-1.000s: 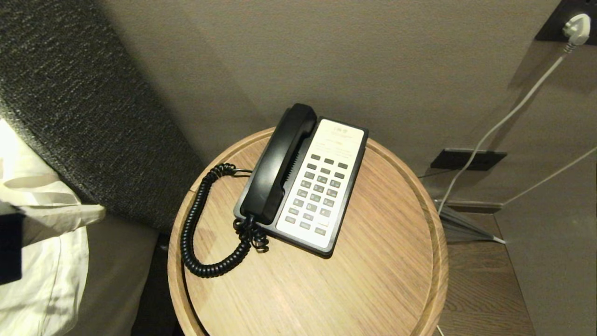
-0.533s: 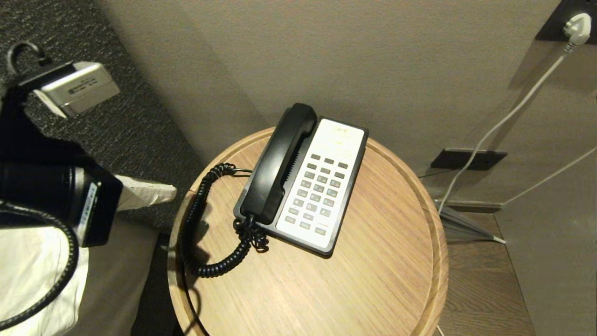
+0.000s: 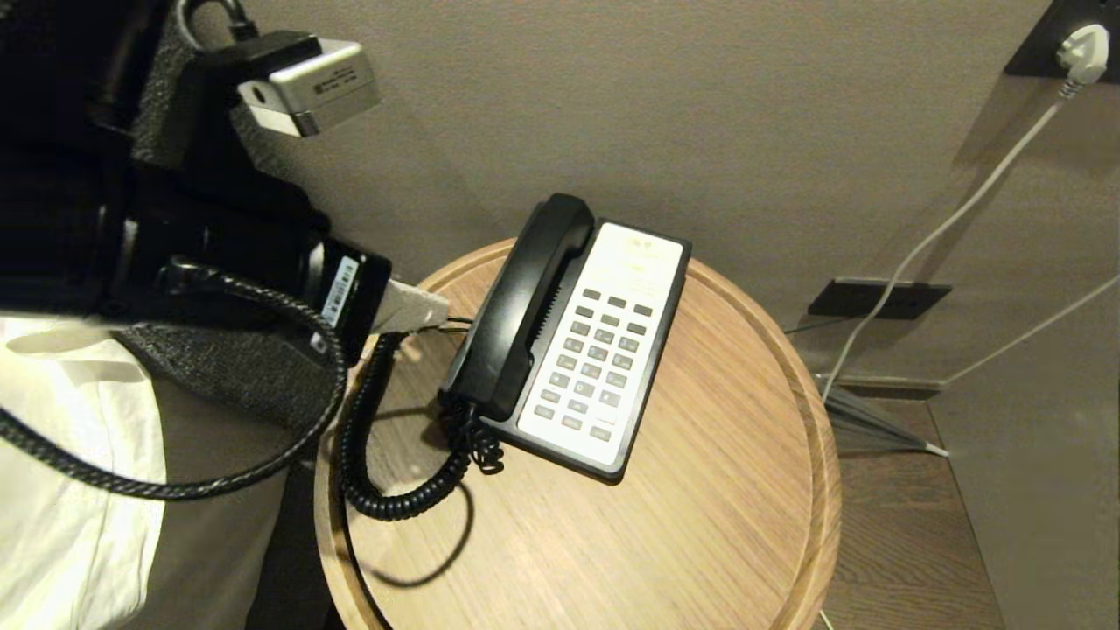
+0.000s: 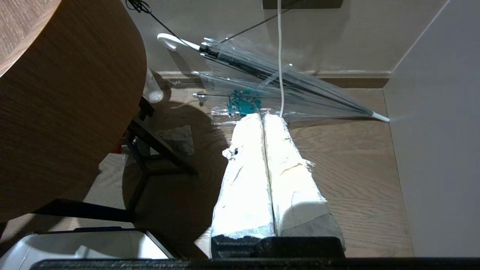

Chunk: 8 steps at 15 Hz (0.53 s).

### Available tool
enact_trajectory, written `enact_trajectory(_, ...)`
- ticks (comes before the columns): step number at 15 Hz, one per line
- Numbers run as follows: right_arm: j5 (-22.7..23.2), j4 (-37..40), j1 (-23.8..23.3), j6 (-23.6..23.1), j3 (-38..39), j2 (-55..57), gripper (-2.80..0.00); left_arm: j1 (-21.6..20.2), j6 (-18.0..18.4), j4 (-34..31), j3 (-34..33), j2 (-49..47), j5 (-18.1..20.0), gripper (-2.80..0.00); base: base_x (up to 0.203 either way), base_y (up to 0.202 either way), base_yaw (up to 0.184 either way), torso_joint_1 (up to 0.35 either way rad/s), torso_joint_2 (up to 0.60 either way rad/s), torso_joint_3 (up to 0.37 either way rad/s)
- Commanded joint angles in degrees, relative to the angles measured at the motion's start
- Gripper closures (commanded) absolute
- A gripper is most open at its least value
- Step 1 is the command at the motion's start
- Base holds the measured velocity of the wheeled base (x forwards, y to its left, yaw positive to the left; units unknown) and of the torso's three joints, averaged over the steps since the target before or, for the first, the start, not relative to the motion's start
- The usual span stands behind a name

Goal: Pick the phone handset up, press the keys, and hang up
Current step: Pick up the desk phone handset

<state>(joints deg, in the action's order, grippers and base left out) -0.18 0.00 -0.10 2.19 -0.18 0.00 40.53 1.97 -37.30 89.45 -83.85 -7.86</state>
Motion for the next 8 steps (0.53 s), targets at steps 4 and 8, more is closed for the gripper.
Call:
enact_trajectory(4, 0.0, 0.0, 0.0, 0.0, 0.0, 0.1, 0.00, 2.6, -1.0, -1.5, 4.5, -6.7, -4.0, -2.80, 0.000, 0.000, 0.000, 0.000, 0.00, 0.000)
enact_trajectory(8, 0.0, 0.0, 0.0, 0.0, 0.0, 0.1, 0.00, 4.9, -1.0, -1.7, 9.0, -10.4, -5.5, -2.80, 0.000, 0.000, 0.000, 0.000, 0.00, 0.000)
